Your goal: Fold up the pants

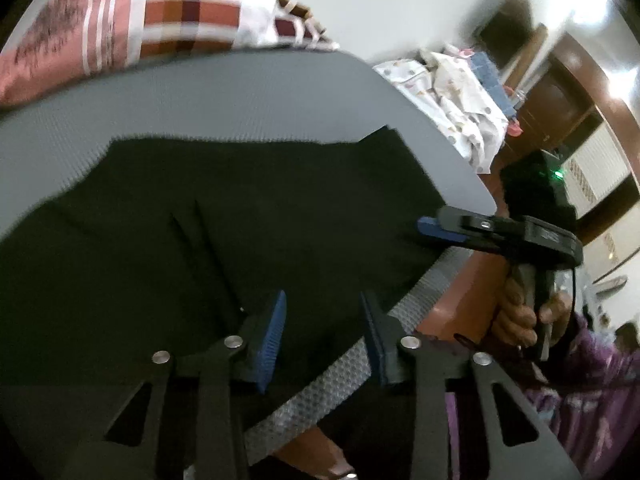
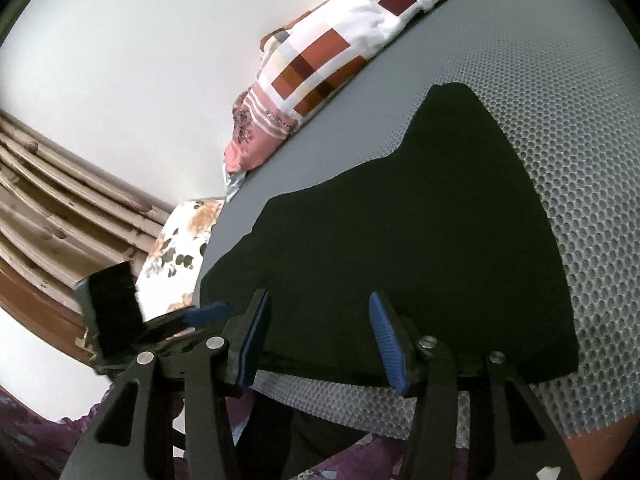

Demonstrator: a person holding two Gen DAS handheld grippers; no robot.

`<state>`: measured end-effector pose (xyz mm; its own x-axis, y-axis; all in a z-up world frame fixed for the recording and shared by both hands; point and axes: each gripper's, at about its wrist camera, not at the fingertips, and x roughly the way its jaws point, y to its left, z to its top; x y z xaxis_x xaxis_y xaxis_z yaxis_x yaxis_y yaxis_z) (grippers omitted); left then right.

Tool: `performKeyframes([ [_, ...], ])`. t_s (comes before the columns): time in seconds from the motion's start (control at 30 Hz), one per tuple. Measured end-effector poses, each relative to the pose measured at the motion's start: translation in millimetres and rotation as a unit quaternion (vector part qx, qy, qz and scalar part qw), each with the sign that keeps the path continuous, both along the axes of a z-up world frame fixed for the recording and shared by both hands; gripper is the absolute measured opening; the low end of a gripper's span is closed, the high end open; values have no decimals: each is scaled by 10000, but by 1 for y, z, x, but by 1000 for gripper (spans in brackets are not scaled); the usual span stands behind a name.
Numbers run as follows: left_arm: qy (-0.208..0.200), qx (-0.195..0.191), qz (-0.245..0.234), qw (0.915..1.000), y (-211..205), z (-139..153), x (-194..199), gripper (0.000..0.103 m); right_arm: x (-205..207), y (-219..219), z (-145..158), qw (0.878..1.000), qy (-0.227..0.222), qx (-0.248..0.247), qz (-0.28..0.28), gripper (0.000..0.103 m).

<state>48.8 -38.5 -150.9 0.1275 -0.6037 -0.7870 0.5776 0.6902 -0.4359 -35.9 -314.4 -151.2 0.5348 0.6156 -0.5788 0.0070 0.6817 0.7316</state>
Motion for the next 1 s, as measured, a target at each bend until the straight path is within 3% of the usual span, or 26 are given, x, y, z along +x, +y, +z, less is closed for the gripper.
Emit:
performKeyframes([
  [0.07, 172, 68, 55, 9998, -3, -8, 5, 37, 0, -2, 0, 10000, -6, 30, -16, 49],
  [0.27, 103, 68, 660, 9977, 13, -3, 12, 40, 0, -6, -2, 9999, 3, 126, -29, 49],
  [0.5, 625, 305, 409, 9967, 0, -28, 17, 42, -1, -14, -9, 9994, 90, 299, -133, 48],
  [0.63, 645, 337, 548, 9958, -1, -25, 20, 60, -4, -22, -8, 9987, 104, 442, -243, 48],
  [0.83, 735, 250, 716, 9944, 5, -28, 25, 61, -9, -33, -3, 9977, 70, 532, -412, 48],
  [0.93, 513, 318, 558, 9966, -1, -26, 21, 61, -9, -37, -4, 9967, 75, 654, -480, 50],
  [0.97, 393, 435, 505, 9970, -4, -27, 19, 59, -9, -38, -4, 9963, 82, 695, -508, 51],
  [1.0, 261, 590, 499, 9967, -6, -27, 18, 47, -10, -38, -5, 9962, 91, 693, -517, 51],
])
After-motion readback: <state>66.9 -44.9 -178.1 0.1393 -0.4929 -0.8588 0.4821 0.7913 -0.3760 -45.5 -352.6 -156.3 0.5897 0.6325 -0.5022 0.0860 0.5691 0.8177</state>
